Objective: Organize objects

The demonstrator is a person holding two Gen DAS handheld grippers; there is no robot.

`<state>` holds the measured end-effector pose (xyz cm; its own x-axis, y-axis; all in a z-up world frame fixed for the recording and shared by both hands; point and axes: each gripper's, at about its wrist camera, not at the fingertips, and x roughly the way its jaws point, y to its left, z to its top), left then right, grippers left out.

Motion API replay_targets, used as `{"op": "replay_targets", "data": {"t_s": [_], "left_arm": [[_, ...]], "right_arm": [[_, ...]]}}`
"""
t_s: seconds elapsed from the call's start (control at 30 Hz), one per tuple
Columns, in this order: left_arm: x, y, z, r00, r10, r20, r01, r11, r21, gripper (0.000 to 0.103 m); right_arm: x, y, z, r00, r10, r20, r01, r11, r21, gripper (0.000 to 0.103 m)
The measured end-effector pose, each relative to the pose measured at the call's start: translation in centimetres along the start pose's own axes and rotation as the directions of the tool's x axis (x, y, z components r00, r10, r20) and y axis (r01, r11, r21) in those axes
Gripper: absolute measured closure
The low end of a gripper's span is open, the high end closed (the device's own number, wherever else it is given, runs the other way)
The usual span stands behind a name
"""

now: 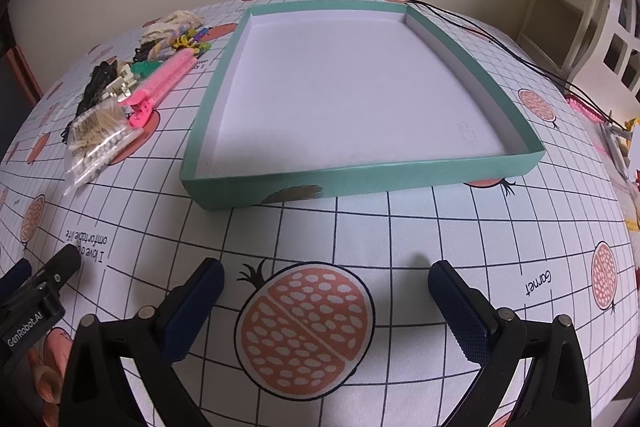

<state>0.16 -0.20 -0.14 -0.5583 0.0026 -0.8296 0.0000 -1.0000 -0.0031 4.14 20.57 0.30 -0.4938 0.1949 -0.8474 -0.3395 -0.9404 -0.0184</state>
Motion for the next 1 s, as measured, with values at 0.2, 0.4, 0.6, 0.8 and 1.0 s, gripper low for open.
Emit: {"op": "replay_targets", "data": {"t_s": [0.2, 0.4, 0.6, 0.8, 1.0], "left_arm": [[0.2, 0.0, 0.5, 0.999, -0.006, -0.034, 0.006, 1.0, 0.003, 0.0], [-0.2, 0.7, 2.3, 0.995, -0.056, -0.088, 0.052, 0.997, -0.05, 0.0], [-1.7, 0.8, 6.1, 0.995, -0.055, -0.081, 0.05, 0.997, -0.054, 0.0], [-3.1, 0.8, 10.5, 0.993, -0.086, -0.087, 0.078, 0.993, -0.083, 0.0], [-1.7, -0.1, 13.0, 0.987, -0.1, -0.126, 0.088, 0.991, -0.097, 0.0]], "right_arm": [[-0.2, 0.1, 0.1, 1.0, -0.01, -0.028, 0.01, 1.0, -0.007, 0.0], [-2.2, 0.6, 1.2, 1.0, -0.016, -0.014, 0.016, 1.0, -0.021, 0.001], [-5.4, 1.8, 4.5, 0.999, 0.012, 0.03, -0.01, 0.999, -0.047, 0.001], [-7.8, 3.0, 9.7, 0.996, 0.042, 0.074, -0.035, 0.995, -0.093, 0.001], [-7.1, 4.2, 13.6, 0.992, 0.1, 0.077, -0.093, 0.992, -0.087, 0.003]]}}
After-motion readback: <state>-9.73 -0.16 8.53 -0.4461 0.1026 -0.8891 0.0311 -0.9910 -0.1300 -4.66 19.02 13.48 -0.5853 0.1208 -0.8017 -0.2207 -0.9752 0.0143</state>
